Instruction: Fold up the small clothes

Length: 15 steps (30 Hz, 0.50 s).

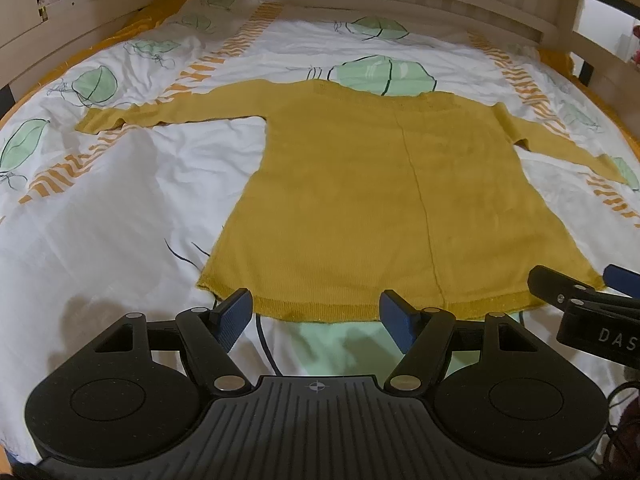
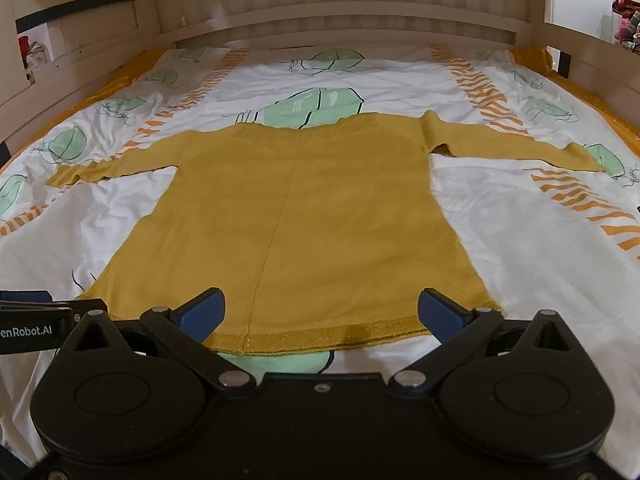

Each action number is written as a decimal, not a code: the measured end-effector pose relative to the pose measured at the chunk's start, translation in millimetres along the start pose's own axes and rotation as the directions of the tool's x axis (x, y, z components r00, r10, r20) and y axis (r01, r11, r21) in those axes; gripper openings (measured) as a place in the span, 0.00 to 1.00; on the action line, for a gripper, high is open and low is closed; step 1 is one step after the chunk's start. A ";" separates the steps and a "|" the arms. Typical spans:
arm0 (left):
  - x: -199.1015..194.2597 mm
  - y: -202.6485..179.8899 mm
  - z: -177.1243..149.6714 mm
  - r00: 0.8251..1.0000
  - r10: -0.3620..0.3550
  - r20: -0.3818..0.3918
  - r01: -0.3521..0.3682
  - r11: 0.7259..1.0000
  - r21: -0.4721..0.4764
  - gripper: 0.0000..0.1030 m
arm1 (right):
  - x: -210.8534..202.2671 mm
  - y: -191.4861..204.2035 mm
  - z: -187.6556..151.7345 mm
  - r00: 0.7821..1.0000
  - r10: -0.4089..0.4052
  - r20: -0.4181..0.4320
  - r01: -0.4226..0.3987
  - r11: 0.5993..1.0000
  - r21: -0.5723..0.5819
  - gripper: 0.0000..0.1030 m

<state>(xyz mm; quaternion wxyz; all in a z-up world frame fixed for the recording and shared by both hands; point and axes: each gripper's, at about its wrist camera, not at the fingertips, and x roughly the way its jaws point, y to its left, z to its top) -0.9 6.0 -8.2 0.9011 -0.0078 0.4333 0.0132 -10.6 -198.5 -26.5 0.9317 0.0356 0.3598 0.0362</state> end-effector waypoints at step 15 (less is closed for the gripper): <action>10.2 -1.2 0.0 1.000 0.004 -0.029 -0.004 1.000 -0.001 0.67 | 10.4 0.1 -1.9 0.999 -0.001 -0.041 0.001 1.000 0.000 0.99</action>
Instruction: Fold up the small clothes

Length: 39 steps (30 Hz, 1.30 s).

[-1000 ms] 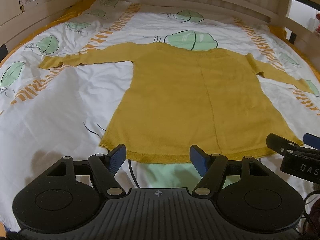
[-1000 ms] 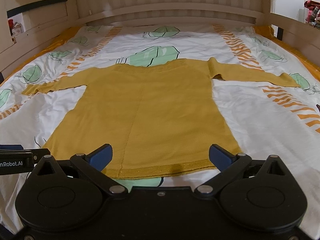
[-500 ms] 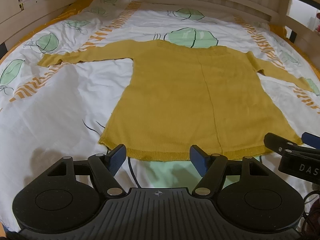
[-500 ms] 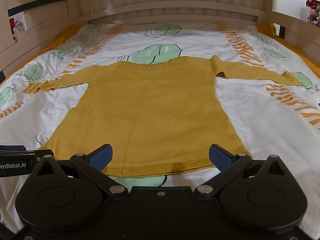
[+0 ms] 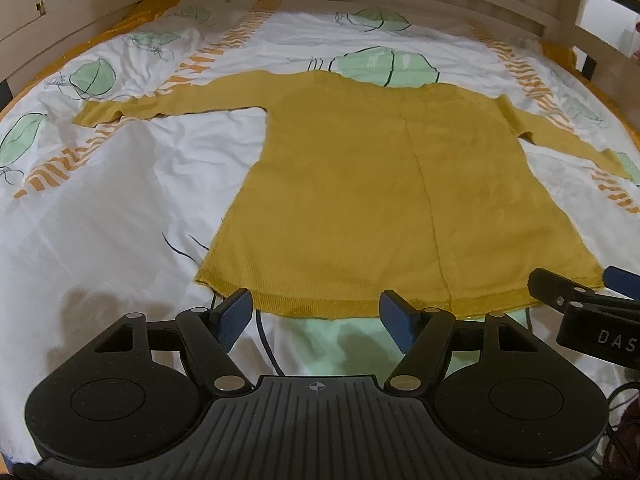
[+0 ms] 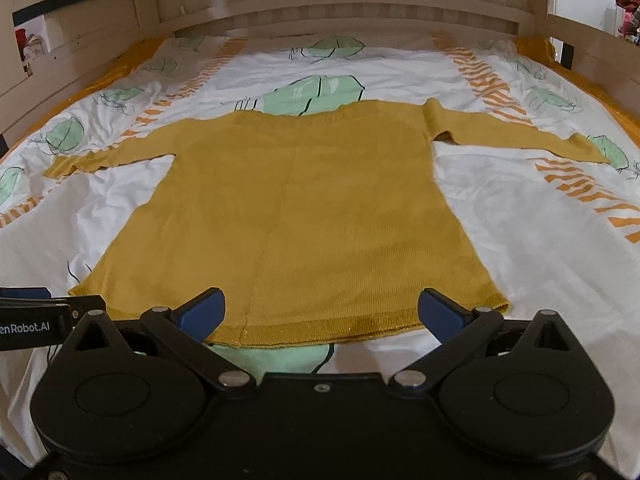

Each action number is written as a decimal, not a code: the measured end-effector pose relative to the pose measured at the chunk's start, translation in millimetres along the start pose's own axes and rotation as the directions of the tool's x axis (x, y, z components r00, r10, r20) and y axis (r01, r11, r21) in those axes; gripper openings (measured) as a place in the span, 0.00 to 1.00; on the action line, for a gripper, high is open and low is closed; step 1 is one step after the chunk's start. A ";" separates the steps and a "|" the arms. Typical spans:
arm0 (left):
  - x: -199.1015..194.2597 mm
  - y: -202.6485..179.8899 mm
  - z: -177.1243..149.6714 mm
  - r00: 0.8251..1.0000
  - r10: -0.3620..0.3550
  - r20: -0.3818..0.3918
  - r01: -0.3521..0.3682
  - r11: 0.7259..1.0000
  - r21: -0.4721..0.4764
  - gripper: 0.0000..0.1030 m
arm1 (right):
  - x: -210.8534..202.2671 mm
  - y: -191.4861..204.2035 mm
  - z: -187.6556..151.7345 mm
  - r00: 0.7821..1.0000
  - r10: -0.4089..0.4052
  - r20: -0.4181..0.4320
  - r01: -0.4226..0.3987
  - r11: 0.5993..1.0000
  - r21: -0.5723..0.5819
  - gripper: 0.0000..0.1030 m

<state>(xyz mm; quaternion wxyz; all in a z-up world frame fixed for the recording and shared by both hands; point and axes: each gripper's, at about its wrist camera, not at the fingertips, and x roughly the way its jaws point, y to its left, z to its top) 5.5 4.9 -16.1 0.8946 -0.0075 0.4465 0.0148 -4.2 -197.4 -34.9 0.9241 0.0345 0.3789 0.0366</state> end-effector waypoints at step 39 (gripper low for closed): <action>161.7 -11.0 166.2 0.998 -0.003 0.063 -0.003 0.995 0.100 0.67 | 147.7 -146.8 142.9 0.996 0.031 -0.082 -0.009 0.968 0.251 0.99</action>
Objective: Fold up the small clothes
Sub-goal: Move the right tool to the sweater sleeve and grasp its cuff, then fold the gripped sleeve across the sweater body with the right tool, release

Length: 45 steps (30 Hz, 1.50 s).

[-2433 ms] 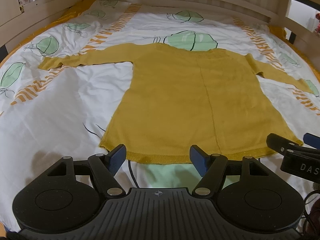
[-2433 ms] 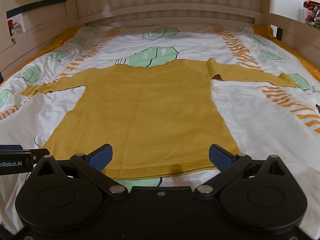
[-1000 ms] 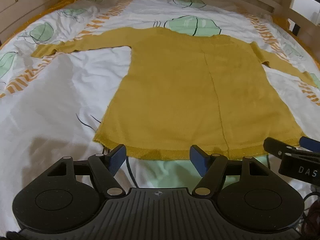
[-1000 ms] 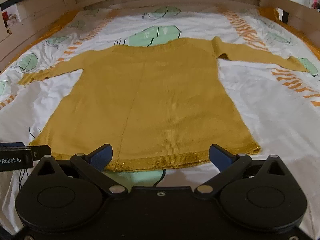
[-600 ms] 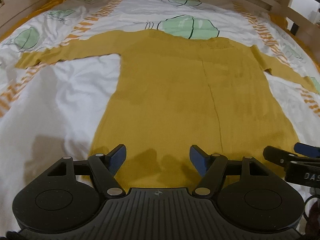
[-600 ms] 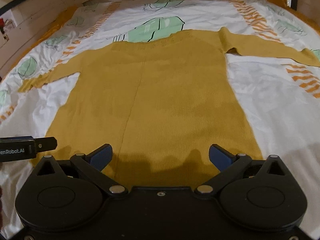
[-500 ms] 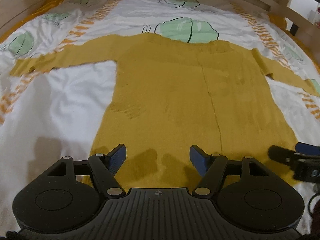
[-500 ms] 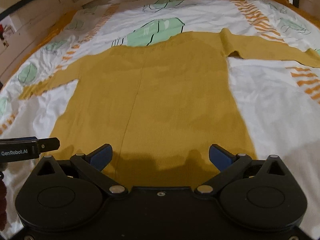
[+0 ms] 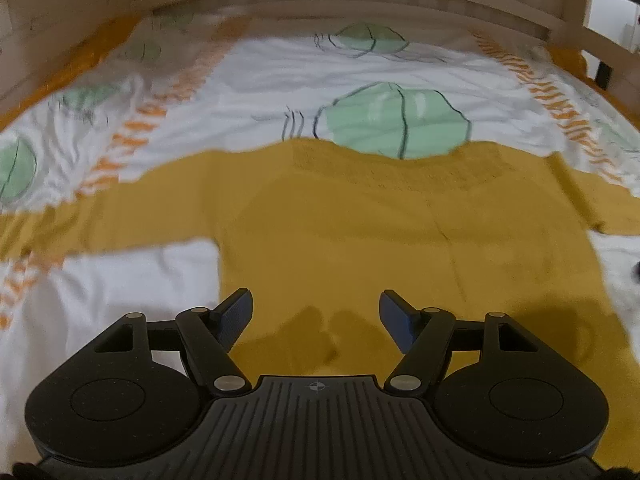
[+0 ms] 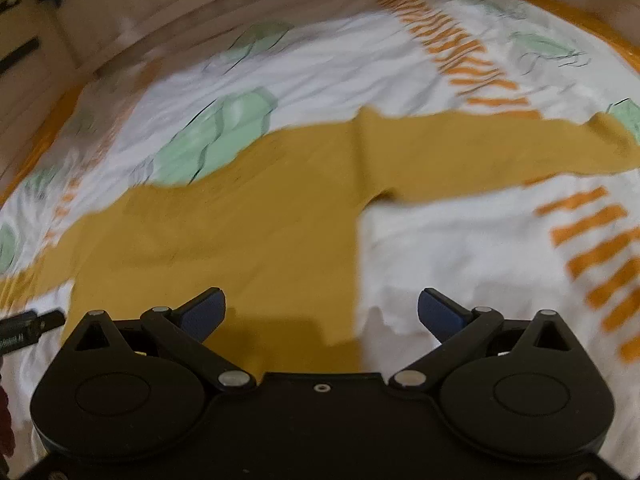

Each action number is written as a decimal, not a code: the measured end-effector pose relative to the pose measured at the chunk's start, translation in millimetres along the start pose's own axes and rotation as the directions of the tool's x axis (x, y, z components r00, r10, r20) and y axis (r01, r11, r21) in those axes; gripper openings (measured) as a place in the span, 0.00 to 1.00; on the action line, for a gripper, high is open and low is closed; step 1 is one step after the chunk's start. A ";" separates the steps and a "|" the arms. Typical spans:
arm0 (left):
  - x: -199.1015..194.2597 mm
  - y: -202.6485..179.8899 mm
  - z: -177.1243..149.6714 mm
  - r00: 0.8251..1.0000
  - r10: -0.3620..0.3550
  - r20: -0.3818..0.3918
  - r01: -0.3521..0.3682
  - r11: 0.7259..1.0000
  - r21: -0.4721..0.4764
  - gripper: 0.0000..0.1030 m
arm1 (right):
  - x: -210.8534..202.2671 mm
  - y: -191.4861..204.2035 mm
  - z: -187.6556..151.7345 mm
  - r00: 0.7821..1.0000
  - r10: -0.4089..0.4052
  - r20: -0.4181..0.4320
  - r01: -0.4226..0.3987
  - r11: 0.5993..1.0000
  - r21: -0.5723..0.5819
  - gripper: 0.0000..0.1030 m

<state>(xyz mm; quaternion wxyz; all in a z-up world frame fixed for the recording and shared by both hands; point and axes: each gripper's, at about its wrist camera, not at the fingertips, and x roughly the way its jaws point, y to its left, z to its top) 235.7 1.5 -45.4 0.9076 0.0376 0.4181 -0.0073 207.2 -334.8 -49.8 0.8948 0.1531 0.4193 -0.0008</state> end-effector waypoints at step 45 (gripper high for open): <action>67.6 15.0 -26.3 0.997 -0.062 -0.040 0.061 0.998 -0.033 0.84 | 13.0 -267.0 115.5 0.923 -0.348 0.165 0.234 0.847 0.478 0.13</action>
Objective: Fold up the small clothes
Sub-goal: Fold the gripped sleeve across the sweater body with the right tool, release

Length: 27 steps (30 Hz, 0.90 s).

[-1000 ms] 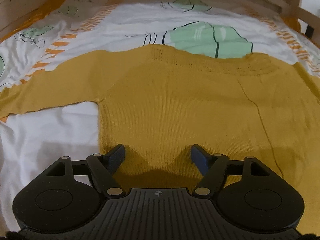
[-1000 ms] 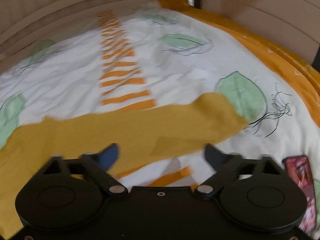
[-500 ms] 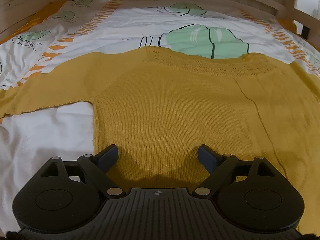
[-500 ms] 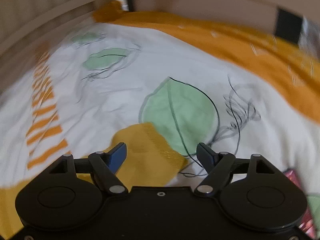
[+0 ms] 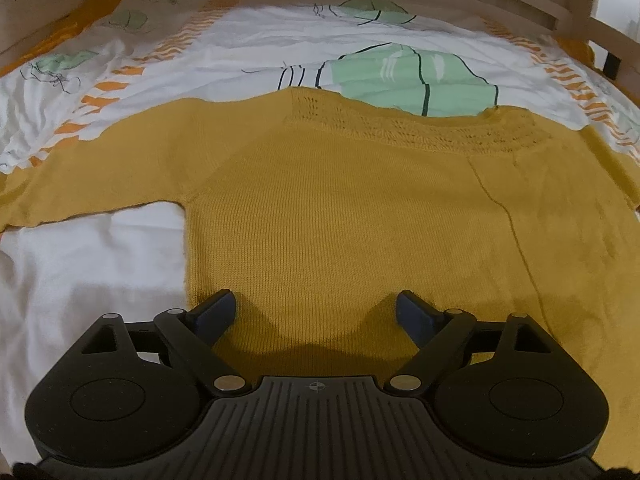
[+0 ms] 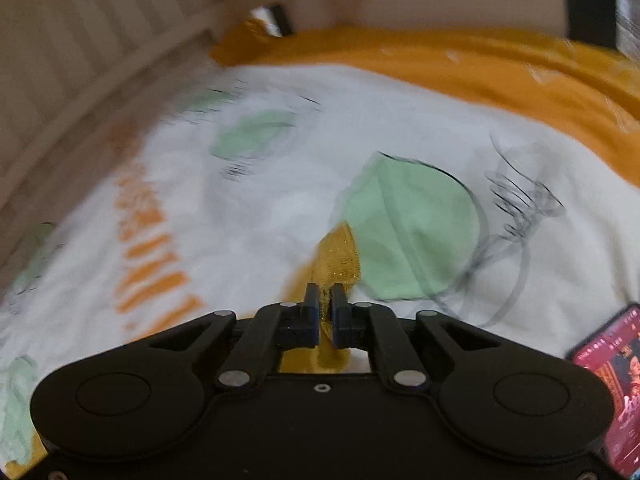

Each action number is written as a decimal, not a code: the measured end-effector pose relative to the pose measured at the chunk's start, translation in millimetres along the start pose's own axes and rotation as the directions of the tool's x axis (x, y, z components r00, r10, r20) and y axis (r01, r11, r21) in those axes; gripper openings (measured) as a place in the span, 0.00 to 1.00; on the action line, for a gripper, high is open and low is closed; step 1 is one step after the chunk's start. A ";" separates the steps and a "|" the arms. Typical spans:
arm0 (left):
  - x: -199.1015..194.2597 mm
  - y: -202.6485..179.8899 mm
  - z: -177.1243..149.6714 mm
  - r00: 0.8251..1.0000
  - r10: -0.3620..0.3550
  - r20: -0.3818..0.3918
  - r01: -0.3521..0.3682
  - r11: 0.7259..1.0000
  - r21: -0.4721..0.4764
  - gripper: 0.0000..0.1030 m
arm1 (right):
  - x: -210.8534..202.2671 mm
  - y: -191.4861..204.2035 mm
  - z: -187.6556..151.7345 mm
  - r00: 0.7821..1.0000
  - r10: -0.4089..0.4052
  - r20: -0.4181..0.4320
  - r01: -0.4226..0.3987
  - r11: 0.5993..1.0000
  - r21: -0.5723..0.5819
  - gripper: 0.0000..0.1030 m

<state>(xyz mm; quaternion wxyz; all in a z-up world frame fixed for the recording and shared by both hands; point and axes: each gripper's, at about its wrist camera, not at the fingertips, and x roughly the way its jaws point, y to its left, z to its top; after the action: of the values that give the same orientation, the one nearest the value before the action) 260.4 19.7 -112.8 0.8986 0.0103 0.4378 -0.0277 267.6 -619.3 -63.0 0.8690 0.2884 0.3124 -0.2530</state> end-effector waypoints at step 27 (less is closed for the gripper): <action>-46.9 70.4 47.9 0.993 -0.107 0.058 0.119 0.952 -0.282 0.80 | -72.6 379.7 -242.5 0.731 0.545 -0.411 -0.680 0.637 -0.364 0.16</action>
<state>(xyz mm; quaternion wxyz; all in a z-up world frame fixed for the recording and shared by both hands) 273.4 89.9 -46.7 0.8967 -0.1446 0.4180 -0.0158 357.6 -172.7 -37.6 0.8961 0.1778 0.3603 0.1885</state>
